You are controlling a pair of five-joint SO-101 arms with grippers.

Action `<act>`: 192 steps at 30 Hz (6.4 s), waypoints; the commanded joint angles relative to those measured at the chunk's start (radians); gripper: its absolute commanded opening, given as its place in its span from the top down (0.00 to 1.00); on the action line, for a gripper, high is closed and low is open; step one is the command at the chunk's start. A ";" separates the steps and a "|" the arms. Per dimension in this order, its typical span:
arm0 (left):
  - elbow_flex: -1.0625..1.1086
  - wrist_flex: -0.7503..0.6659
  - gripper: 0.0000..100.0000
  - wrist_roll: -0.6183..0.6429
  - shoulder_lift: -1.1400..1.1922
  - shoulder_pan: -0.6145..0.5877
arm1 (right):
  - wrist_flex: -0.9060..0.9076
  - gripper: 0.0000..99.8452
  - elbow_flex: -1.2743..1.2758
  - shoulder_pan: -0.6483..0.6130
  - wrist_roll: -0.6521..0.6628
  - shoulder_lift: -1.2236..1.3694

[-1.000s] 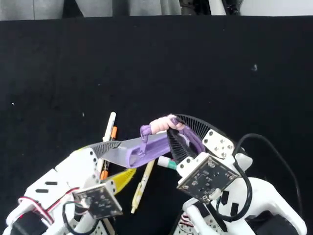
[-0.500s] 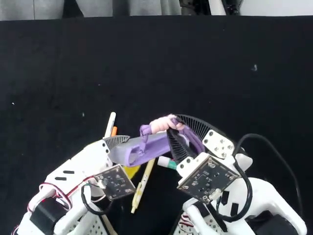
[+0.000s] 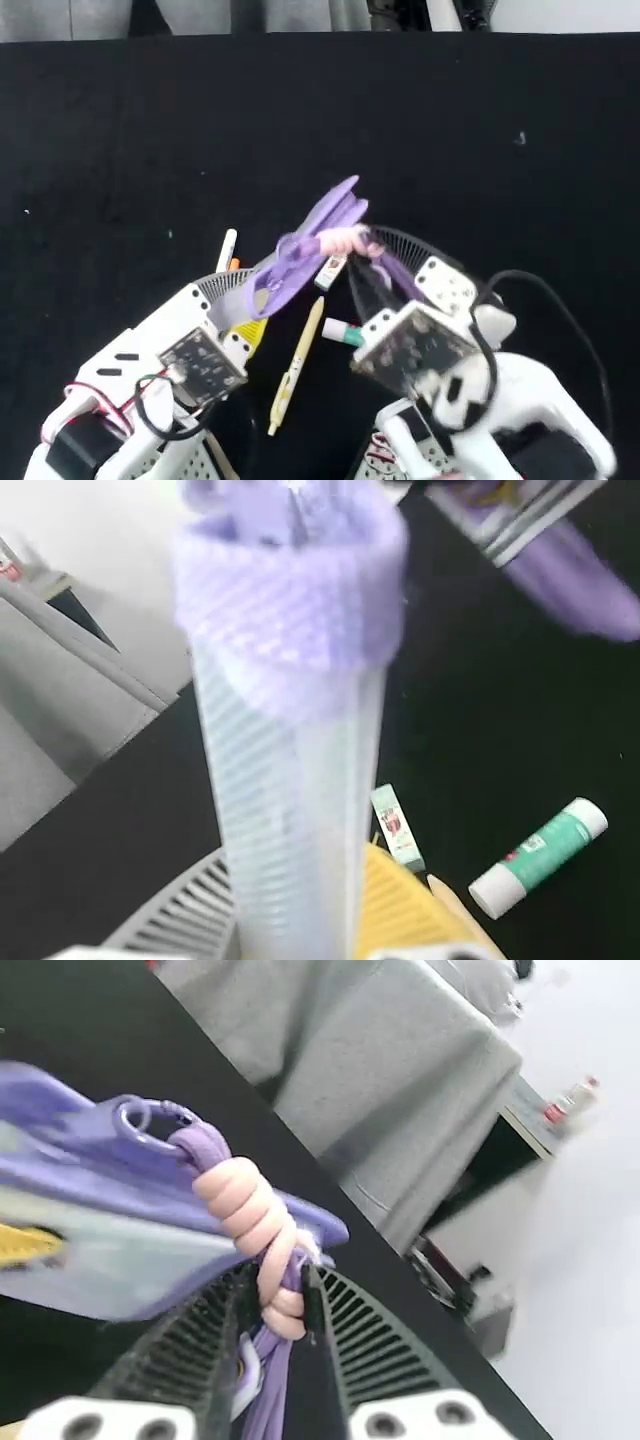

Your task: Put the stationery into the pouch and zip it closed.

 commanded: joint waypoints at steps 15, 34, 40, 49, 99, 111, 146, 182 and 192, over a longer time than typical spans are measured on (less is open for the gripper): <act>-0.387 0.176 0.97 0.058 -0.002 0.012 | -0.410 0.99 0.295 0.347 0.058 0.002; -0.710 0.281 0.97 0.101 -0.002 0.010 | -0.654 0.99 0.343 0.456 0.103 0.421; -0.682 0.278 0.97 0.107 0.002 0.010 | -0.568 0.99 0.259 0.451 0.098 0.450; -0.288 0.041 0.97 0.210 0.000 0.010 | -0.181 0.99 0.002 0.361 0.061 0.262; -0.306 -0.002 0.97 0.278 -0.002 0.010 | -0.141 0.77 -0.012 0.031 -0.080 0.390; -0.298 -0.017 0.97 0.278 -0.002 0.010 | -0.307 0.77 0.143 -0.086 -0.137 0.295; -0.297 -0.014 0.97 0.278 -0.002 0.010 | -0.244 0.77 0.157 -0.087 -0.218 0.249; -0.297 -0.012 0.97 0.278 -0.002 0.010 | -0.436 0.83 0.326 -0.092 -0.345 0.145; -0.297 -0.012 0.97 0.278 -0.002 0.010 | -0.433 0.94 0.326 -0.091 -0.347 0.143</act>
